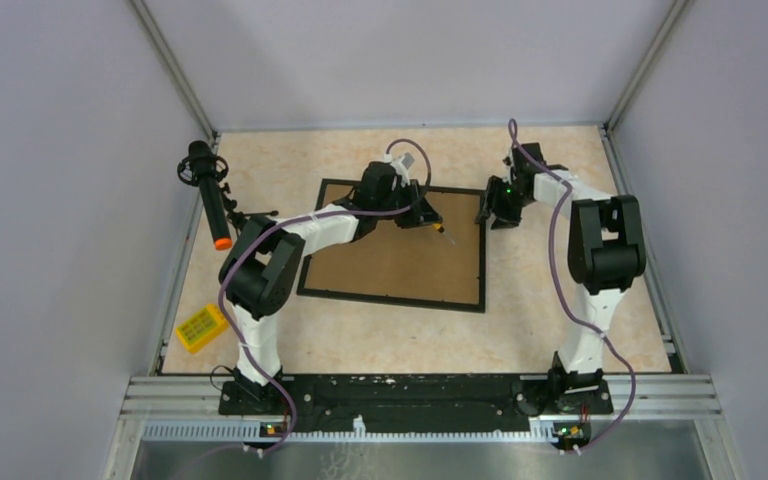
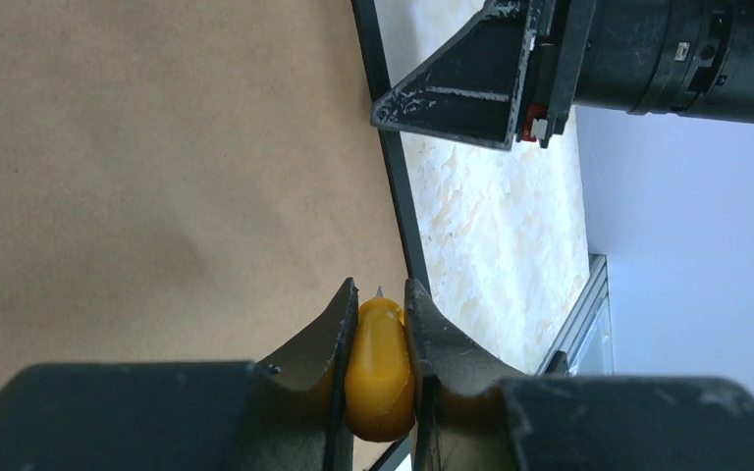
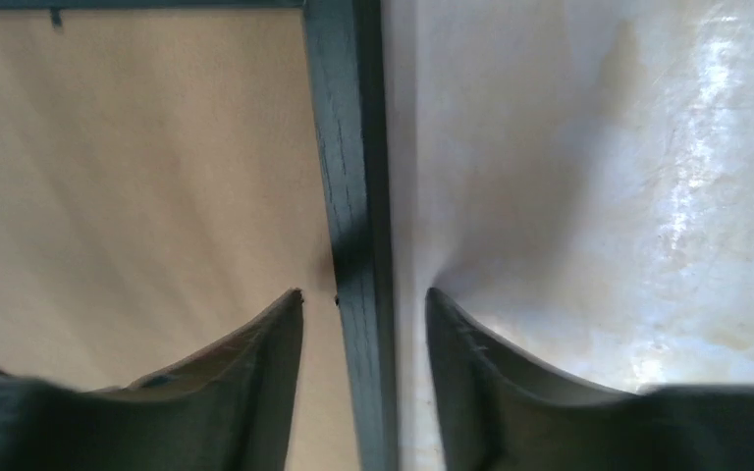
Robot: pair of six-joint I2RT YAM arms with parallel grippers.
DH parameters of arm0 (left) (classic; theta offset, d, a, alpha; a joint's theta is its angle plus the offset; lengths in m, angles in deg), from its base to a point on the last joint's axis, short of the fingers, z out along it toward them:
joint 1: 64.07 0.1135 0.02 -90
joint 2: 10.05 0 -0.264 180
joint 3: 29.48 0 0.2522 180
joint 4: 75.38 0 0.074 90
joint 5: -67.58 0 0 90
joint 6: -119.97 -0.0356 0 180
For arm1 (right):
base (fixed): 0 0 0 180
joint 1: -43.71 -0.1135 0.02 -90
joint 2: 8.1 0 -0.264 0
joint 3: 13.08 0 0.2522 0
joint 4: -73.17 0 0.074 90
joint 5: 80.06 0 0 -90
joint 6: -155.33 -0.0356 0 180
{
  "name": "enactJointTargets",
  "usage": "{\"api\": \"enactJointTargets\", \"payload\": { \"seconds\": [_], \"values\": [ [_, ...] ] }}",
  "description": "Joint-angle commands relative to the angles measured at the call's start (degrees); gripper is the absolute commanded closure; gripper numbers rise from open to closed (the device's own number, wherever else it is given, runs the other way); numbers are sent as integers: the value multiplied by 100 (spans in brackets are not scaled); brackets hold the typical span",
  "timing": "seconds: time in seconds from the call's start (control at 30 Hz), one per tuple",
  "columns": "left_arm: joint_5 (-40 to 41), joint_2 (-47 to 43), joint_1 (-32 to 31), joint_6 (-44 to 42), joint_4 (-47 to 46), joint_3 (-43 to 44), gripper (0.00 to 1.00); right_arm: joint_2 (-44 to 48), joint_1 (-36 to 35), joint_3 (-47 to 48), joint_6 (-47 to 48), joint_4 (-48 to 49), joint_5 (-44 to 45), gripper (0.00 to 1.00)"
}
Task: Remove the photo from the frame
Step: Release the photo frame item from the photo frame, then adjust the photo frame at the center of the board.
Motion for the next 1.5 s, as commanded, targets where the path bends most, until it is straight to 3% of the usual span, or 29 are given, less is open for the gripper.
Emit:
{"api": "enactJointTargets", "payload": {
  "seconds": [0.0,0.03,0.1,0.27,0.4,0.53,0.63,0.83,0.93,1.23,1.47],
  "values": [
    [-204,-514,26,81,-612,-405,100,810,81,-516,429,135,64,36],
    [-240,-582,24,87,-681,-482,100,1026,77,-691,521,154,2,29],
    [-377,-653,27,10,-644,-508,100,1324,24,-960,710,138,-104,25],
    [-539,-748,30,-478,-8,-336,100,1255,-266,-1044,993,-248,65,29],
    [-507,-950,57,-682,-29,-522,100,926,-422,-720,1164,-438,444,32],
    [-548,-1053,66,-828,-82,-567,100,552,-488,363,2122,-588,726,20],
    [-756,-1078,93,-985,-21,-457,100,88,-558,1308,3470,-688,785,19],
    [-651,-1260,175,-1270,-30,-520,100,-1020,-686,3116,4636,-1171,382,16],
    [-697,-1219,248,-1179,-42,-518,100,-1557,-793,3788,4838,-1407,56,18],
    [-839,-1140,336,-1006,-155,-529,100,-2422,-969,4556,4884,-1268,-185,27],
    [-841,-1151,418,-1002,-181,-599,100,-2761,-965,4479,5084,-1144,304,48]
  ]
}}
